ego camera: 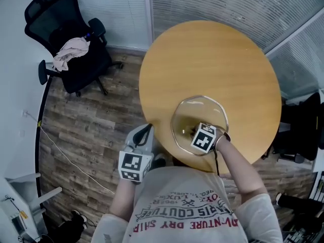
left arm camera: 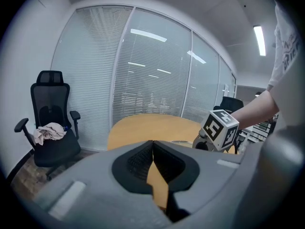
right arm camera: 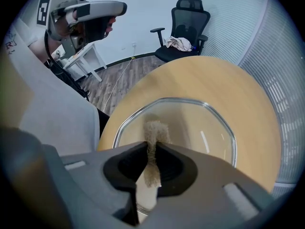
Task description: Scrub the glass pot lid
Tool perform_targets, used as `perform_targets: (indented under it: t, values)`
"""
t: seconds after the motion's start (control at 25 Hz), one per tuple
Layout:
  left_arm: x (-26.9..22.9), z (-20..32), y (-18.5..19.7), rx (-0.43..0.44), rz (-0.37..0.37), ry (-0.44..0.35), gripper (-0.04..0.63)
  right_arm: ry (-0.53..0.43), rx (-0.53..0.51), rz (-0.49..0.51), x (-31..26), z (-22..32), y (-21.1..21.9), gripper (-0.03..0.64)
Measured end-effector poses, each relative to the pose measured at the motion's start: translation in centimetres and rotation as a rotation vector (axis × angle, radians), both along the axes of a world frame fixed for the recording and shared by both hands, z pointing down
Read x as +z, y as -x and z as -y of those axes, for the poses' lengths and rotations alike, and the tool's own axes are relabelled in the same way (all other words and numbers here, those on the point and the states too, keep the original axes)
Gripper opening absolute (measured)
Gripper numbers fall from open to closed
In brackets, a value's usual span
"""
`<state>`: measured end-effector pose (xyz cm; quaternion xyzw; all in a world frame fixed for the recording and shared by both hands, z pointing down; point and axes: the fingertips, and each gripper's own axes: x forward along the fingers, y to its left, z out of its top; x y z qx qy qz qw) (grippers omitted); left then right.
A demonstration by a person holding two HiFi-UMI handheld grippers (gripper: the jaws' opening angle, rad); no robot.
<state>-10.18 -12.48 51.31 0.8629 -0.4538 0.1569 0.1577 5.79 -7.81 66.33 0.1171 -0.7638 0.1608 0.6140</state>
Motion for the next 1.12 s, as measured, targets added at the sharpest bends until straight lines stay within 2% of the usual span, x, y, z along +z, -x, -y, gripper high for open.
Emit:
perform_targets:
  t: [0.52, 0.6, 0.72, 0.84, 0.96, 1.12]
  values:
    - [-0.3, -0.2, -2.0, 0.106, 0.005, -0.008, 0.008, 0.023, 0.163, 0.043, -0.3, -3.1, -3.5, 0.052]
    - [-0.5, -0.3, -2.1, 0.116, 0.006, -0.012, 0.008, 0.052, 0.223, 0.064, -0.5, -3.5, -3.8, 0.052]
    - [-1.3, -0.3, -2.3, 0.134, -0.007, -0.034, 0.008, 0.044, 0.363, 0.168, -2.6, -2.2, -3.5, 0.052]
    - [-2.0, -0.5, -2.5, 0.143, -0.022, -0.054, 0.008, -0.022, 0.43, 0.231, -5.0, 0.0, -3.4, 0.052]
    - [-2.2, -0.7, -2.6, 0.143, -0.026, -0.056, 0.008, -0.124, 0.442, 0.202, -6.2, 2.9, -4.1, 0.052]
    - [-2.0, -0.7, -2.6, 0.139, -0.019, -0.062, 0.008, -0.218, 0.511, 0.167, -6.6, 6.9, -5.7, 0.052]
